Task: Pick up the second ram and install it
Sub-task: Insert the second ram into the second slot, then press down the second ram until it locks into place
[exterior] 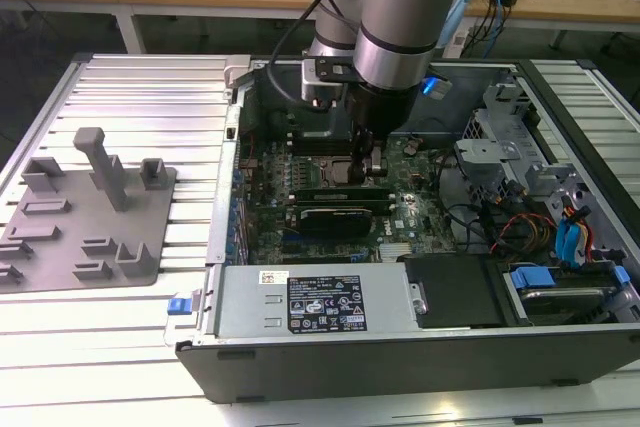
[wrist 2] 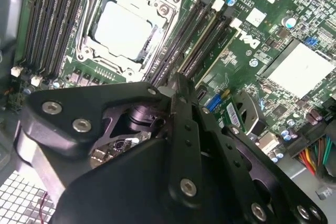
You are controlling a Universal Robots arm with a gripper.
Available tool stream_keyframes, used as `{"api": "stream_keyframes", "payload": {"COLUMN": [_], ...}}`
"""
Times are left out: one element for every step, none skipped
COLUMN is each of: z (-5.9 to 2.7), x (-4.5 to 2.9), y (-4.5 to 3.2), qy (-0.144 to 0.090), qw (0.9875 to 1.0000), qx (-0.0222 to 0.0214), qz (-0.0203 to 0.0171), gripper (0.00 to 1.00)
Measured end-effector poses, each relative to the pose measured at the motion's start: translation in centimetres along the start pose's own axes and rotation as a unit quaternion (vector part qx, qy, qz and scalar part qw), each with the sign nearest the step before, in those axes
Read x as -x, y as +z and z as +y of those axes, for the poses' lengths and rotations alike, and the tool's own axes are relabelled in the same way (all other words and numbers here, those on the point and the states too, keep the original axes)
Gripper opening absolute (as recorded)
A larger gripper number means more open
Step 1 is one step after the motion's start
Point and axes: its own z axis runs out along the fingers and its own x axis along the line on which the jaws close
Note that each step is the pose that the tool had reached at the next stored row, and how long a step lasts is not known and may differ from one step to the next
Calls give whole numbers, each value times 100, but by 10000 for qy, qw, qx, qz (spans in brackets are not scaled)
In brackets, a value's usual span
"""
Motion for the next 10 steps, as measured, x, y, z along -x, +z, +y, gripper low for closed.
{"api": "stream_keyframes", "payload": {"z": [10, 16, 18, 20, 22, 25, 29, 30, 31, 32], "x": [0, 0, 0, 0, 0, 0, 0, 0, 0, 0], "y": [1, 2, 2, 2, 2, 2, 3, 2, 3, 3], "qy": [1, -1, 0, 0, 0, 0, 0, 0, 0, 0], "qw": [10000, 10000, 10000, 10000, 10000, 10000, 10000, 10000, 10000, 10000], "qx": [-1, 0, 0, 0, 0, 0, 0, 0, 0, 0], "qz": [0, 0, 0, 0, 0, 0, 0, 0, 0, 0], "gripper": [8, 8, 8, 8, 8, 8, 8, 8, 8, 8]}}
